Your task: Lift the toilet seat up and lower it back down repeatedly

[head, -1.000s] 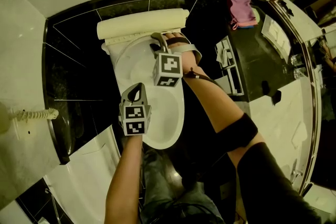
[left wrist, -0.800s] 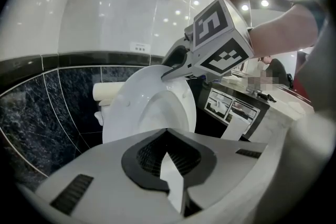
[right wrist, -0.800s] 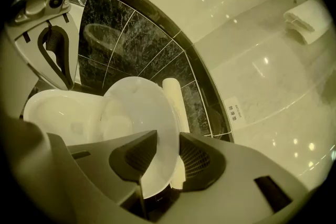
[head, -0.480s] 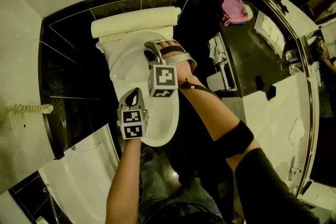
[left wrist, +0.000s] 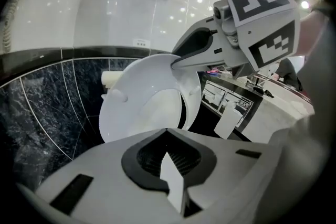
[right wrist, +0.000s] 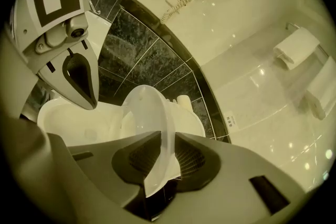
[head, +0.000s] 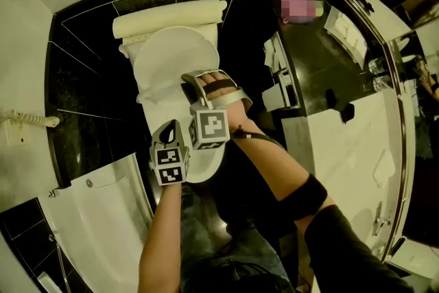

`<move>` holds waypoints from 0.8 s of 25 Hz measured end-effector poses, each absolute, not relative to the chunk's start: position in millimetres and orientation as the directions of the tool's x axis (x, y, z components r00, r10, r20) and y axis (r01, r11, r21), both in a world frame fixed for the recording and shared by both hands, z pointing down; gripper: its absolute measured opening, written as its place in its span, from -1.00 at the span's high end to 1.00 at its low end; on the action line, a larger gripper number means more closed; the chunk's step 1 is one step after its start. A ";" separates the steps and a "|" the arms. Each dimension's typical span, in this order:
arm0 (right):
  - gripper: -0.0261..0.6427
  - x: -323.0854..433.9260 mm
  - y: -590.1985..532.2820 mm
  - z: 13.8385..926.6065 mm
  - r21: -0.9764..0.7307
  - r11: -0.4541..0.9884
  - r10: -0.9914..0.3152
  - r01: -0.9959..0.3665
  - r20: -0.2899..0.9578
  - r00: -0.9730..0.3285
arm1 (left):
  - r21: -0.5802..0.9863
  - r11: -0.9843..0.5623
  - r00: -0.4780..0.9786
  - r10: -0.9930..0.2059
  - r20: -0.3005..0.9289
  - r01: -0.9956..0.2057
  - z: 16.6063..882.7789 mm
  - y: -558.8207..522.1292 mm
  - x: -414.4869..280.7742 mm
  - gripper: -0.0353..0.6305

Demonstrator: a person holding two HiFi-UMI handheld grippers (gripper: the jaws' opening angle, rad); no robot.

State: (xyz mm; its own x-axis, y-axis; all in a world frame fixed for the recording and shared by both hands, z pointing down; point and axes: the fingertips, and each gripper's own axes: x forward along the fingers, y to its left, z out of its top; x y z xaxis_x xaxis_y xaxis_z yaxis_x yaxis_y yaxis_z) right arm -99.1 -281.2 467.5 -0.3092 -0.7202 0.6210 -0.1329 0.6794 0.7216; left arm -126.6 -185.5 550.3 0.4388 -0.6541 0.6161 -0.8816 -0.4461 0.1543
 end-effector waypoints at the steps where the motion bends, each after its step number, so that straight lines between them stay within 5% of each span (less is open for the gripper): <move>1: 0.60 -99.0 -271.9 468.4 0.723 0.678 -0.721 -0.134 0.618 -0.314 | 0.151 -0.442 0.434 -0.657 0.617 -0.884 551.2 -179.5 -126.1 0.93; 20: 0.60 -101.9 -85.5 544.6 0.741 0.667 -0.713 -0.075 0.606 -0.353 | 0.108 -0.377 0.360 -0.701 0.615 -0.920 596.7 -68.2 -129.2 0.93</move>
